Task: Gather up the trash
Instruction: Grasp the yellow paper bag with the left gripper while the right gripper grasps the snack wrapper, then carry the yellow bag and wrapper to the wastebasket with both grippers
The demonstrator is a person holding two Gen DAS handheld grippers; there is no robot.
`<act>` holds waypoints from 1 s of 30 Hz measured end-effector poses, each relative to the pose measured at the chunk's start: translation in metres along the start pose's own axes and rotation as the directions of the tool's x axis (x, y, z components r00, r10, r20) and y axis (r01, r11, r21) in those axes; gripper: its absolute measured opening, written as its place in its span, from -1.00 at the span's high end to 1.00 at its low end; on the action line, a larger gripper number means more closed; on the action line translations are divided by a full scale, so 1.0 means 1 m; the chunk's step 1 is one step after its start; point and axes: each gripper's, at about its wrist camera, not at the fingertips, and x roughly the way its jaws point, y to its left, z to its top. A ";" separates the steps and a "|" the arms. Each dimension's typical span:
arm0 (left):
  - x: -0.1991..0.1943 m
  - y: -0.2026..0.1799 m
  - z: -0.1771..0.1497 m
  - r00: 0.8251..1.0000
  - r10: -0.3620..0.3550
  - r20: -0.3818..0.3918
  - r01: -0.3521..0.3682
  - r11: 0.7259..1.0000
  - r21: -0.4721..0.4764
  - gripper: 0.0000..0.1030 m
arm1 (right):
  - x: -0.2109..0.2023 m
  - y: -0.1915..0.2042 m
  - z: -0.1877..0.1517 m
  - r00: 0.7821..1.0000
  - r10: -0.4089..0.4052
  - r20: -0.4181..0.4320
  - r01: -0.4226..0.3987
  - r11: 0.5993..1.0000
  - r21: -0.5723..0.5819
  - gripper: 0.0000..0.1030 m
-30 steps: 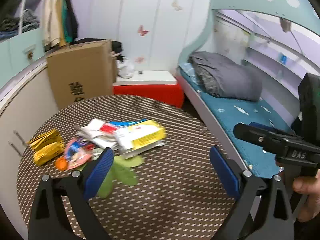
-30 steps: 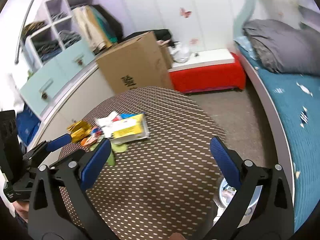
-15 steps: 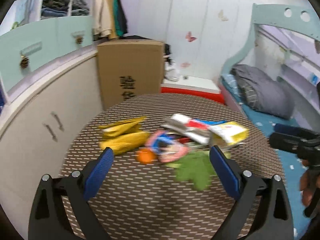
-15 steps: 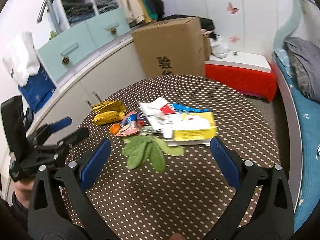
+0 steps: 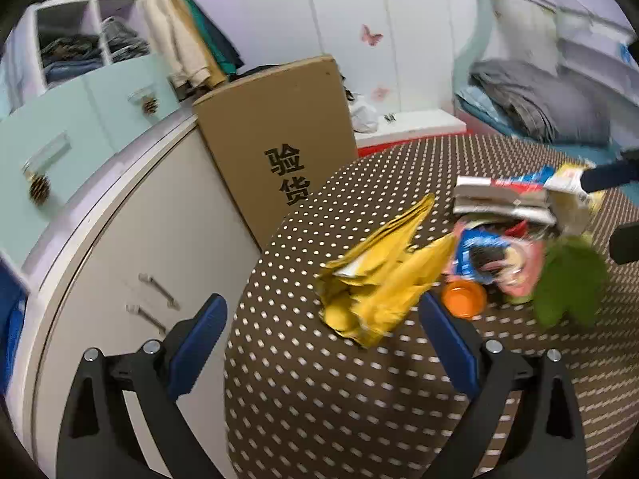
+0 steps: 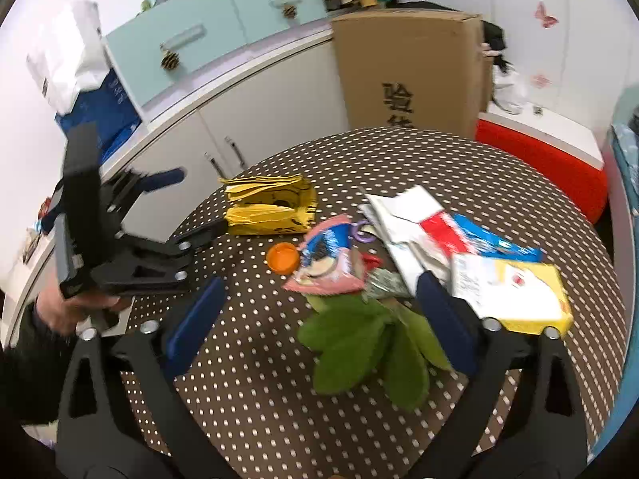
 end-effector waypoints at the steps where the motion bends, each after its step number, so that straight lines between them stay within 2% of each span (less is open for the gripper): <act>1: 0.006 0.002 0.000 1.000 -0.012 -0.001 0.012 1.000 0.028 -0.83 | 0.007 0.002 0.002 1.000 0.008 -0.013 -0.008 1.000 -0.013 -0.55; 5: 0.018 0.002 0.004 0.996 -0.092 0.019 0.089 0.990 0.113 -0.83 | 0.030 0.005 0.009 0.999 0.019 -0.051 -0.021 0.999 -0.045 -0.36; 8: 0.022 -0.005 0.007 0.991 -0.134 0.027 0.126 0.975 0.185 -0.83 | 0.044 0.004 0.014 0.998 0.023 -0.066 -0.027 0.998 -0.053 -0.11; 15: 0.033 -0.023 0.018 0.977 -0.209 0.034 0.196 0.952 0.235 -0.83 | 0.077 0.002 0.019 0.992 -0.019 -0.125 0.009 0.997 -0.082 0.15; 16: 0.036 -0.025 0.019 0.975 -0.220 0.027 0.208 0.949 0.235 -0.68 | 0.081 0.002 0.018 0.990 -0.030 -0.135 0.018 0.996 -0.088 0.29; 17: 0.038 -0.026 0.019 0.972 -0.234 0.012 0.225 0.945 0.236 -0.34 | 0.085 0.003 0.017 0.988 -0.046 -0.146 0.032 0.995 -0.098 0.38; 18: 0.042 -0.028 0.020 0.970 -0.242 -0.006 0.236 0.943 0.235 -0.23 | 0.086 0.004 0.016 0.987 -0.057 -0.147 0.042 0.994 -0.103 0.42; 19: 0.046 -0.028 0.020 0.970 -0.242 -0.025 0.241 0.944 0.225 -0.01 | 0.085 0.004 0.014 0.989 -0.059 -0.138 0.045 0.994 -0.103 0.43; 20: 0.048 -0.028 0.020 0.969 -0.244 -0.033 0.245 0.946 0.213 0.08 | 0.084 0.005 0.014 0.989 -0.058 -0.134 0.045 0.994 -0.101 0.44; 25: 0.041 -0.018 0.018 0.968 -0.250 -0.022 0.250 0.961 0.119 0.28 | 0.069 0.008 0.008 0.992 -0.051 -0.111 0.041 0.995 -0.093 0.45; 30: 0.018 -0.015 0.010 0.975 -0.224 0.007 0.224 0.974 0.035 0.32 | 0.047 0.008 0.003 0.997 -0.029 -0.073 0.023 0.997 -0.078 0.45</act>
